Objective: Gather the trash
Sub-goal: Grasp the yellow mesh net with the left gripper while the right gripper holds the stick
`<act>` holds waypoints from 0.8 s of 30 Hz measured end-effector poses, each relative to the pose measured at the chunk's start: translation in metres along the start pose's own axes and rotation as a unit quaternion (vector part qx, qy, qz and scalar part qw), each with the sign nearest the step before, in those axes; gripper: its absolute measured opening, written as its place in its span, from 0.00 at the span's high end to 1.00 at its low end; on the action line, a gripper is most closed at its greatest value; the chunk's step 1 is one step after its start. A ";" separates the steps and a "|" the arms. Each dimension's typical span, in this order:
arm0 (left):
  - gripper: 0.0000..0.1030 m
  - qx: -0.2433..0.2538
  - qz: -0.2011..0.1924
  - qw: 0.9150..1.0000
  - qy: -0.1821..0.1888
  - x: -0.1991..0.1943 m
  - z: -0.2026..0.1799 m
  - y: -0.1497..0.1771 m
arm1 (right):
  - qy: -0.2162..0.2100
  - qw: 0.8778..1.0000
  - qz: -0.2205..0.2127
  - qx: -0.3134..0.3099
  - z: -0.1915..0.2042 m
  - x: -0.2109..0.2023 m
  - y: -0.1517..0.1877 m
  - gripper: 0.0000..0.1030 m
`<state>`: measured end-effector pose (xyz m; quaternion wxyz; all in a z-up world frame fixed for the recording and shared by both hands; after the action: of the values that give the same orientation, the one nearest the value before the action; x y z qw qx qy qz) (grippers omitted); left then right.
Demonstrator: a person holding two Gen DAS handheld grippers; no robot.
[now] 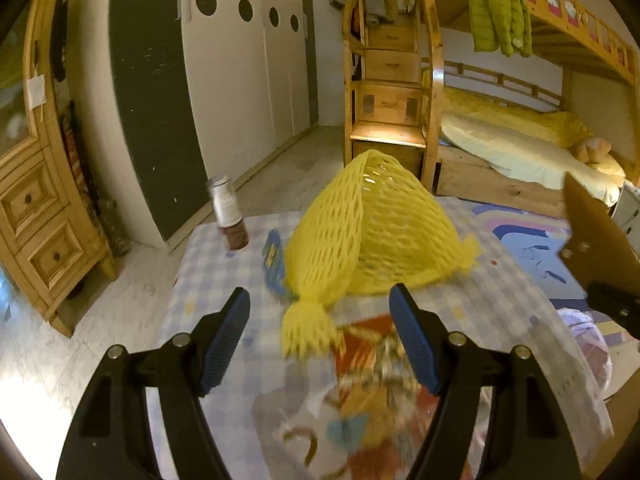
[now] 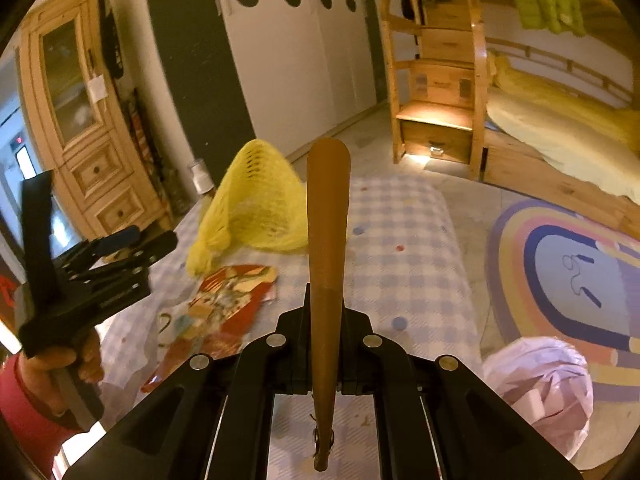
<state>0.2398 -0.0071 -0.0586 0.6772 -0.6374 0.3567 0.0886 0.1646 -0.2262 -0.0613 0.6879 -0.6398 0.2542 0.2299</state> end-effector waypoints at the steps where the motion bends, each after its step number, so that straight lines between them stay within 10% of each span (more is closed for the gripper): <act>1: 0.32 0.003 0.002 1.000 -0.003 0.007 0.000 -0.003 | 0.001 1.000 0.000 0.002 -0.003 0.001 -0.001 0.93; 9: 0.35 0.042 0.028 0.998 -0.033 0.062 -0.011 -0.025 | 0.016 1.000 0.014 0.016 -0.023 0.021 -0.002 0.93; 13: 0.58 0.034 0.047 0.998 -0.038 0.072 -0.006 -0.026 | 0.019 0.999 0.017 0.022 -0.030 0.021 0.000 0.93; 16: 0.92 0.015 0.056 0.998 -0.014 0.066 0.000 -0.027 | 0.019 0.999 0.012 0.029 -0.034 0.014 0.001 0.93; 24: 0.94 -0.022 -0.005 0.996 0.086 -0.030 -0.027 -0.060 | 0.018 0.998 -0.032 0.049 -0.043 -0.037 -0.007 0.93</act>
<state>0.2431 -0.0322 0.0092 0.6304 -0.6591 0.4083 0.0380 0.1379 -0.2694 -0.0345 0.7208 -0.6173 0.2564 0.1834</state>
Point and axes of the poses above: each gripper's, at about its wrist camera, not at the fingertips, and x roughly the way its jaws point, z to its left, y to its underside, the point moved 1 cm from there along x, roughly the way its jaws point, and after that the axes turned 14 degrees about y, right-handed, at the moved point
